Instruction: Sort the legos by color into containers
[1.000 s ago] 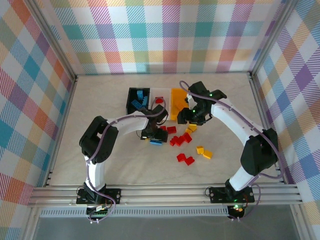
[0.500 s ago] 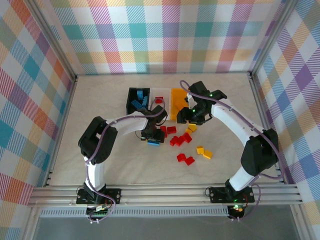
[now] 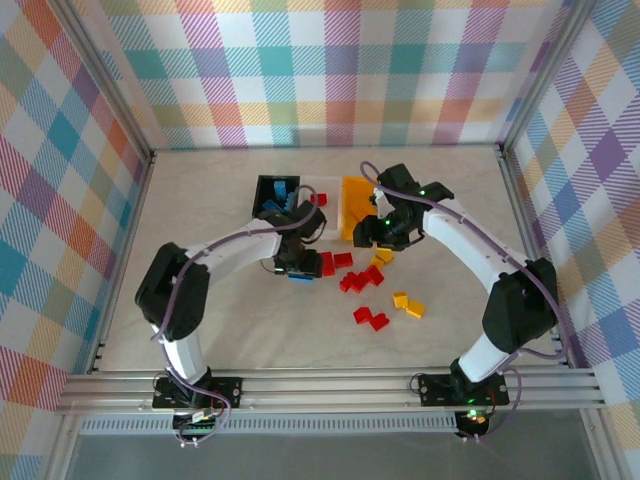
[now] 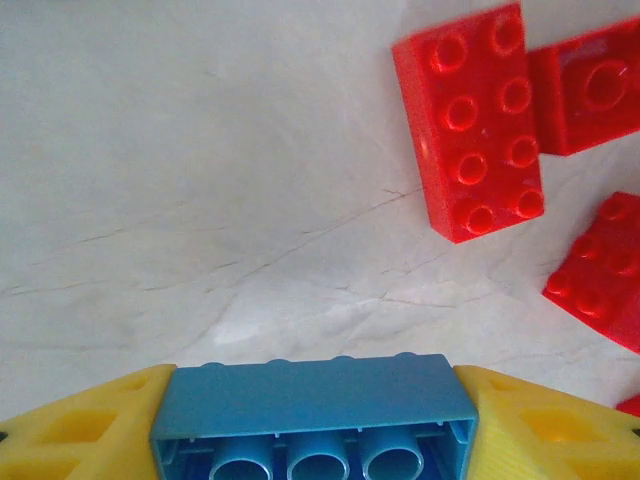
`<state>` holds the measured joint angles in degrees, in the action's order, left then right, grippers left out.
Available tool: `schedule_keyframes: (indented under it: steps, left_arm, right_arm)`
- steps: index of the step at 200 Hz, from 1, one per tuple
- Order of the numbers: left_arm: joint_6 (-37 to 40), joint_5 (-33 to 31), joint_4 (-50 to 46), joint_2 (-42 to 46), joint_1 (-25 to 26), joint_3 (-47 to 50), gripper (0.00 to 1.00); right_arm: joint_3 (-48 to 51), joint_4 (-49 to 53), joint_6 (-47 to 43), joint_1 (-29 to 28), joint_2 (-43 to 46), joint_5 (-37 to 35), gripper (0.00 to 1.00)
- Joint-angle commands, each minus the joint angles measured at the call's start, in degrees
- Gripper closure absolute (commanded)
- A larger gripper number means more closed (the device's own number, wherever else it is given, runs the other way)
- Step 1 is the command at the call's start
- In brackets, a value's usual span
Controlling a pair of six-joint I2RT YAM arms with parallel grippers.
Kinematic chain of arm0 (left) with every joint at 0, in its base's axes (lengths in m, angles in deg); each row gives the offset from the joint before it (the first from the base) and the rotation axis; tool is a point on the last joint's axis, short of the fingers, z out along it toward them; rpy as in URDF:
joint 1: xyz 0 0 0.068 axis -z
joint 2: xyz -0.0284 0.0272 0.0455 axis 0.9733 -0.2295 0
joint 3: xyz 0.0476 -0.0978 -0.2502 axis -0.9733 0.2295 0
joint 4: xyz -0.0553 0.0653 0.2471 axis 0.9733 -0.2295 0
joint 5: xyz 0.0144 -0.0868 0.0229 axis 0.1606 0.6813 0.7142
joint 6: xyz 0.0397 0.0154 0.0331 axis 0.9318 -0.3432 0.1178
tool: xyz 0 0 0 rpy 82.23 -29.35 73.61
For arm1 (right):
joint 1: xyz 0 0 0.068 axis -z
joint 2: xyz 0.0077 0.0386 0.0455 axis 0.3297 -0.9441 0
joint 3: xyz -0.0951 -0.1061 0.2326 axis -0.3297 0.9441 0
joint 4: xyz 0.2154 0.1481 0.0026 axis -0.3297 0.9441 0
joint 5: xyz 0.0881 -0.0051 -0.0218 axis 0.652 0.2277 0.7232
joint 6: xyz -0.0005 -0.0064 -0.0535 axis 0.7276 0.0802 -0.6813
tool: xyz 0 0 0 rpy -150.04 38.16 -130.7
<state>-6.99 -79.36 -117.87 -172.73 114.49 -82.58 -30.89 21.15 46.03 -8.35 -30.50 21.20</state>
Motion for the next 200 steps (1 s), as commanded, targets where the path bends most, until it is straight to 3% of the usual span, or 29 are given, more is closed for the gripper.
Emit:
schedule_keyframes:
  steps: [1, 55, 106, 150, 187, 200]
  left_arm:
    - [1.67, -1.12, -5.17, 3.25, -4.51, -4.33, 0.41]
    - [7.33, 0.03, -7.71, -7.68, -15.57, -20.69, 0.41]
    - [9.34, 0.5, -10.48, -22.33, -19.02, -37.44, 0.4]
    - [9.43, 1.32, -11.72, -27.39, -20.26, -43.85, 0.23]
    - [9.49, 2.22, -11.18, -25.66, -20.27, -43.4, 0.05]
    - [9.61, 2.36, -11.27, -24.54, -20.27, -42.97, 0.04]
  right_arm:
    - [0.36, -1.56, 1.38, -0.11, 0.93, 1.89, 0.42]
    - [-4.83, 1.01, -0.08, -0.14, -1.94, 2.36, 0.42]
    - [-6.6, 2.82, -0.86, -0.22, -3.06, 3.04, 0.42]
    - [-3.3, 2.95, -1.41, -0.62, -1.76, 3.01, 0.42]
    - [-1.65, 3.78, -1.86, -3.66, -2.19, 1.46, 0.42]
    - [-0.96, 3.84, -1.68, -4.5, -1.96, 1.14, 0.42]
